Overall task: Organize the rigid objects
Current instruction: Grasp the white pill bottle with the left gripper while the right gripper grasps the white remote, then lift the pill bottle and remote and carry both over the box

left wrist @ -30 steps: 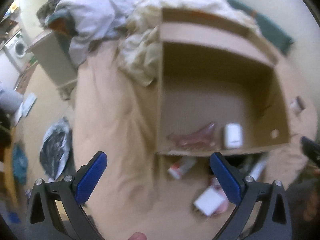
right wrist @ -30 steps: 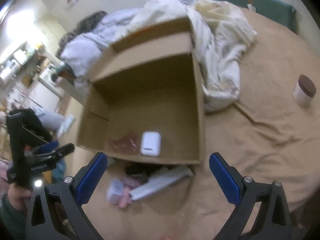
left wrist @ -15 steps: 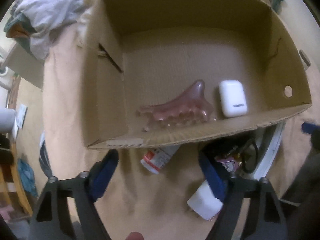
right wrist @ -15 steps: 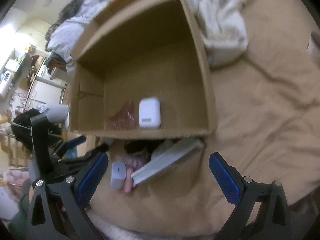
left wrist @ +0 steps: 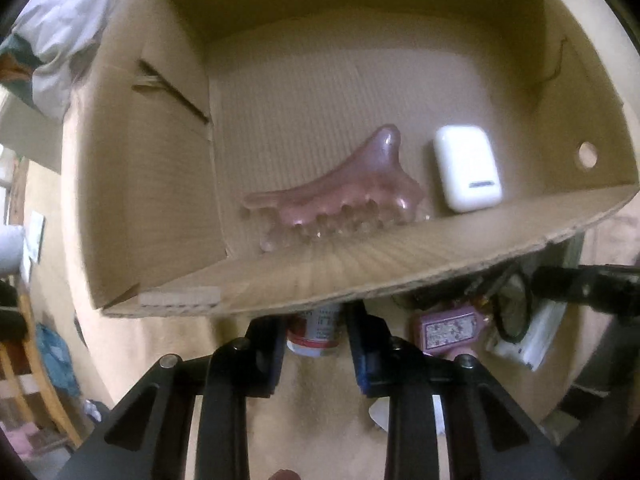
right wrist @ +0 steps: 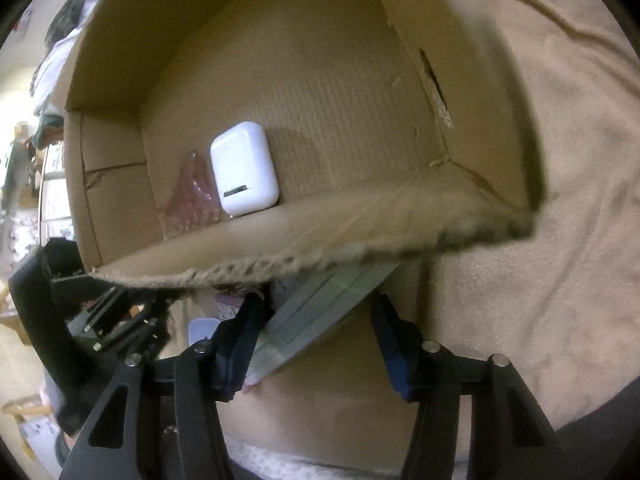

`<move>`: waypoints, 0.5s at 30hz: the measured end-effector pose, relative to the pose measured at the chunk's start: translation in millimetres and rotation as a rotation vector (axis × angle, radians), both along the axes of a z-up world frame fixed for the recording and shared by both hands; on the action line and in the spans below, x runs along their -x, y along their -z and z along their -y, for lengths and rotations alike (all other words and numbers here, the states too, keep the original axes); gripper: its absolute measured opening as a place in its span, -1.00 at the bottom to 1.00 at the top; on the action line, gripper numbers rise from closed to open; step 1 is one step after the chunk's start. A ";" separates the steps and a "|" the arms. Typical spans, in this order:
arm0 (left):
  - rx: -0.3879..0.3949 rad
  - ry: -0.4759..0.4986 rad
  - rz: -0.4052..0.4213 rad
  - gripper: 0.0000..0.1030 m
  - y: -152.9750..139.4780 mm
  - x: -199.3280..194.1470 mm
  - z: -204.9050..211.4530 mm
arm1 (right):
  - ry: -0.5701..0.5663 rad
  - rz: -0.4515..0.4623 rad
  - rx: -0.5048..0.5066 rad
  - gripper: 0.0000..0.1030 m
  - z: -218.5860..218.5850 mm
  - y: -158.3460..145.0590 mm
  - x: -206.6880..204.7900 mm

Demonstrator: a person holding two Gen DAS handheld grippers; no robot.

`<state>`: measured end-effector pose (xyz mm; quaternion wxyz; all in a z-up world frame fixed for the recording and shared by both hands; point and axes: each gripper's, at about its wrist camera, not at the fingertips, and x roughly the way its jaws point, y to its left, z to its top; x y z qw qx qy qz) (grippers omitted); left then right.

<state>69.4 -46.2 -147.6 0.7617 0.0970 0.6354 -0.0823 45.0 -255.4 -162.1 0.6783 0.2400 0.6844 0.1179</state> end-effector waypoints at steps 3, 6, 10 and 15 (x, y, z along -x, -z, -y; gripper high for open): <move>0.019 -0.020 -0.009 -0.51 -1.8 2.6 -6.5 | -0.014 0.004 0.018 -0.32 9.1 -2.9 8.2; 0.042 -0.022 -0.008 -0.51 -6.0 6.2 -7.6 | 0.002 0.015 0.036 -0.38 24.8 -7.0 18.4; 0.056 0.000 0.016 -0.51 -16.8 11.4 -2.7 | -0.006 0.053 0.020 -0.46 26.6 -14.4 23.3; 0.044 -0.010 0.003 -0.51 -14.1 10.6 -3.1 | -0.024 0.021 0.030 -0.46 15.0 0.3 15.0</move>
